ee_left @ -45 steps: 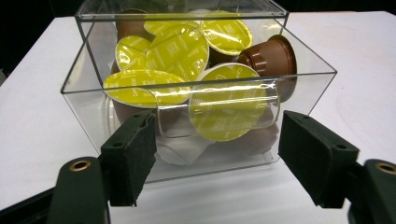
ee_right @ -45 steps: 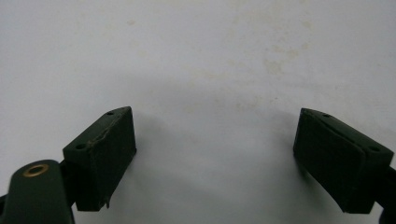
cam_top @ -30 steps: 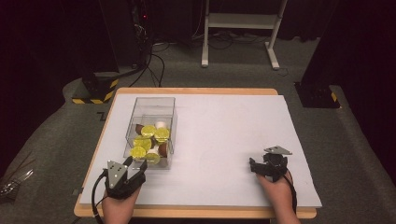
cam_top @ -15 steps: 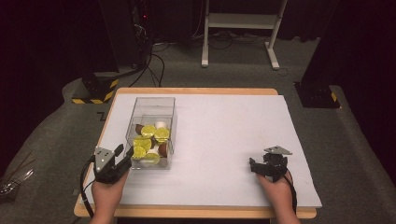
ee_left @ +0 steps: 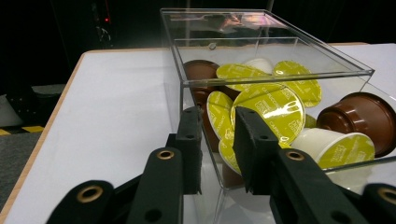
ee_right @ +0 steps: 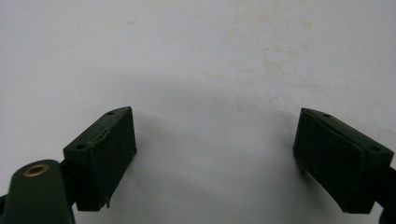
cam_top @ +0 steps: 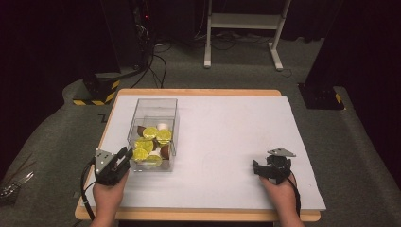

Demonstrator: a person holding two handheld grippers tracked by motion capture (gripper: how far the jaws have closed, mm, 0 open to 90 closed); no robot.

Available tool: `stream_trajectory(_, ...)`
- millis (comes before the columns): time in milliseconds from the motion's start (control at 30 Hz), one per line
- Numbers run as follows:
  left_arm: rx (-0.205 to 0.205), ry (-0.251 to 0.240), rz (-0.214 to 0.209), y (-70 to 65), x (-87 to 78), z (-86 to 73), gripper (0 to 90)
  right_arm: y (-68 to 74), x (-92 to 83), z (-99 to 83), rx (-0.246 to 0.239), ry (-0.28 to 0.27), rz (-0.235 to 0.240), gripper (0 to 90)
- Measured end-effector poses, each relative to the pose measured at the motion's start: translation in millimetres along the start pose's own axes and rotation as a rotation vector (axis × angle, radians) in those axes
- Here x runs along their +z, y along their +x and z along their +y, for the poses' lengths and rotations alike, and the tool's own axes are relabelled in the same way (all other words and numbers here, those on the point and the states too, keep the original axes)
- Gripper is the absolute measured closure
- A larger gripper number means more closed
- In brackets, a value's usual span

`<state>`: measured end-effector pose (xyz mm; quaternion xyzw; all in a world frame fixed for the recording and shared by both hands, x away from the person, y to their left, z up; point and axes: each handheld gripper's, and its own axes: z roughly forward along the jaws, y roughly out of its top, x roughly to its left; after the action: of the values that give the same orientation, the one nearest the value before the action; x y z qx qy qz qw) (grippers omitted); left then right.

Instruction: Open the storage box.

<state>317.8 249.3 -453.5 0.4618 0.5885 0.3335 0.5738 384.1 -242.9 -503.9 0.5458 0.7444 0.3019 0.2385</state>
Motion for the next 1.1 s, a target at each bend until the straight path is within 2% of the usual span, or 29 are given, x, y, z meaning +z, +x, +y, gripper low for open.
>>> stream_trajectory(333, 0.005, -0.008, 0.015, 2.5, 3.3, -4.8, 75.5, 0.0, 0.0, 0.0, 0.0, 0.0, 0.0, 13.3)
stream_trajectory(467, 0.0, -0.005, 0.02, 4.0, 3.0, -4.4, 80.0, 0.0, 0.0, 0.0, 0.0, 0.0, 0.0, 13.3)
stream_trajectory(567, -0.007, -0.015, 0.024, 2.7, 3.2, -4.8, 82.5, 0.1, 0.0, -0.1, 0.0, -0.001, 0.0, 13.3)
stream_trajectory(900, 0.014, -0.007, 0.051, 0.7, 1.6, -4.3, 87.1, 0.1, -0.1, -0.1, -0.001, -0.001, -0.001, 13.4)
stream_trajectory(1100, 0.003, -0.01, 0.063, -0.2, -2.5, -4.5, 87.5, 0.1, -0.1, -0.1, 0.0, -0.001, -0.001, 13.4)
